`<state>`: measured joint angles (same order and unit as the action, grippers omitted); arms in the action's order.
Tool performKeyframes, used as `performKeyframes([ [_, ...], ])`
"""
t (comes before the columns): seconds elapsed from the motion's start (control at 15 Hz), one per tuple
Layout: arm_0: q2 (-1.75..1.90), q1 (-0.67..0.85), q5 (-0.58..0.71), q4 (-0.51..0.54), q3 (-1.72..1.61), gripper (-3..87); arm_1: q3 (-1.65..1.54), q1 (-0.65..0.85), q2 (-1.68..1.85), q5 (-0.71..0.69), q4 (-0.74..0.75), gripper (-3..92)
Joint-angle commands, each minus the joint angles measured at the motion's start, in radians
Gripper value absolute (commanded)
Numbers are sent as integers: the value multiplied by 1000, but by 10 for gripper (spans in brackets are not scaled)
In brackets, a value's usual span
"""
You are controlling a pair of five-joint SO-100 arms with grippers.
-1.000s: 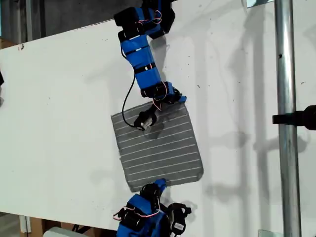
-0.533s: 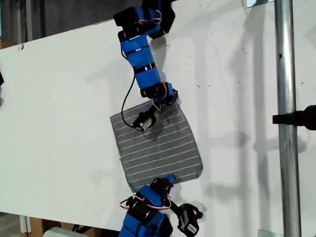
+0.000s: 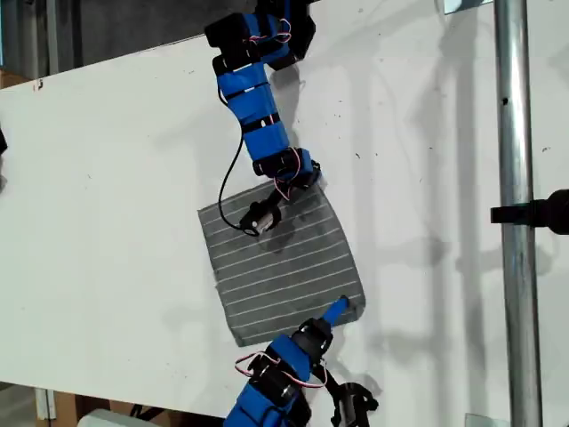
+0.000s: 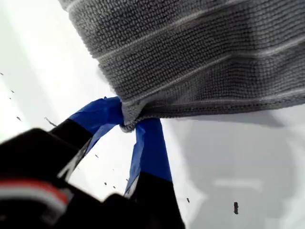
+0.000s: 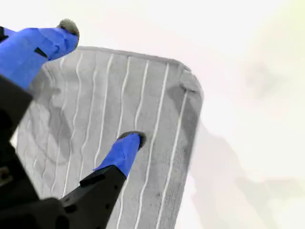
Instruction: Grasp corners of a towel and fold twice.
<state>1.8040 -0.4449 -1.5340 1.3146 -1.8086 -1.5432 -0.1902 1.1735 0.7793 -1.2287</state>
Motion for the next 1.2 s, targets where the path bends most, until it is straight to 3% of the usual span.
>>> performKeyframes([
  [0.0, -55, -34, -55, -110, -64, 370, 43, -5, 52, -6, -2, -1],
  [0.13, -184, -51, -95, -206, -86, 368, 43, -5, 54, -6, -2, -1],
  [0.4, -387, -54, -173, -259, -44, 345, 43, -9, 69, -2, -11, -1],
  [0.53, -514, -54, -241, -310, -48, 270, 41, -11, 75, 2, -15, -1],
  [0.67, -588, -60, -235, -334, -12, 23, 40, -9, 80, 2, -23, -1],
  [0.8, -511, -64, -270, -247, -9, -29, 40, -8, 94, 2, -35, -1],
  [0.93, -377, -64, -189, -186, -12, -29, 38, -12, 141, -3, -60, -1],
  [1.13, -244, -86, -9, -195, 38, -29, 124, -123, 167, -11, -114, -1],
])
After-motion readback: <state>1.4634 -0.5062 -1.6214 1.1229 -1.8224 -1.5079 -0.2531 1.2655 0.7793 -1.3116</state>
